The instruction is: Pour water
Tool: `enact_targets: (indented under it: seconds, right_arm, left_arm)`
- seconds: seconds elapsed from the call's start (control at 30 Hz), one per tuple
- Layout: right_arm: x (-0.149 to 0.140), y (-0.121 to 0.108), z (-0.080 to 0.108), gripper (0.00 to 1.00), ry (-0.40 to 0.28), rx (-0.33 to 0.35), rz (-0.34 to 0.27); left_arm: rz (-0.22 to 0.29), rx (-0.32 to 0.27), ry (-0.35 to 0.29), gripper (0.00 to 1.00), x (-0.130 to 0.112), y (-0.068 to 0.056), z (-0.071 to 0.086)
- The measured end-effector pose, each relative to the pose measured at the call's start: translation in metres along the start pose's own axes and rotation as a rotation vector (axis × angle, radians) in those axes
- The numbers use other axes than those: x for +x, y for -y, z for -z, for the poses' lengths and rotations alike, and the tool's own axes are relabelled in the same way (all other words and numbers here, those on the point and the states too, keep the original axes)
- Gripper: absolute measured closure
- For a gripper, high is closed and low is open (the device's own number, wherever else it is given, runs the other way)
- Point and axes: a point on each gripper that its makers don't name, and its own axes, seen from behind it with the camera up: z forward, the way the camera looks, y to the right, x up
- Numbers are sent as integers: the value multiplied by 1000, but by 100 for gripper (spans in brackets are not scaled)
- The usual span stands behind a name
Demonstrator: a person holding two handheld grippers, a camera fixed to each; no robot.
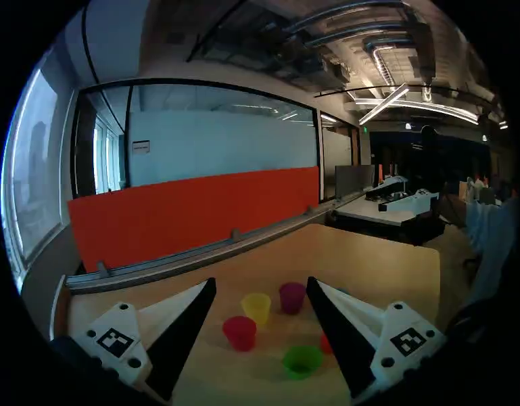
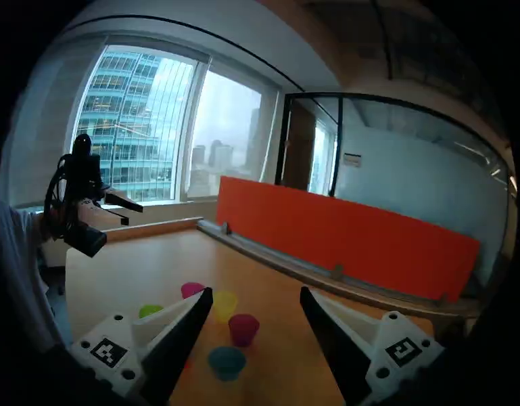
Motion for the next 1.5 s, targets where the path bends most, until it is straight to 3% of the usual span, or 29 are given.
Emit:
enact_targets:
  seconds: [0.6,1.5]
  right_arm:
    - [-48,16,-19,0,114,93,-3]
    - [-141,35,-50,0,279,165,15]
  left_arm:
    - [-22,-100,101,0,-56,-21,-13]
    - [-48,-165,253,0,-139,-43,-30]
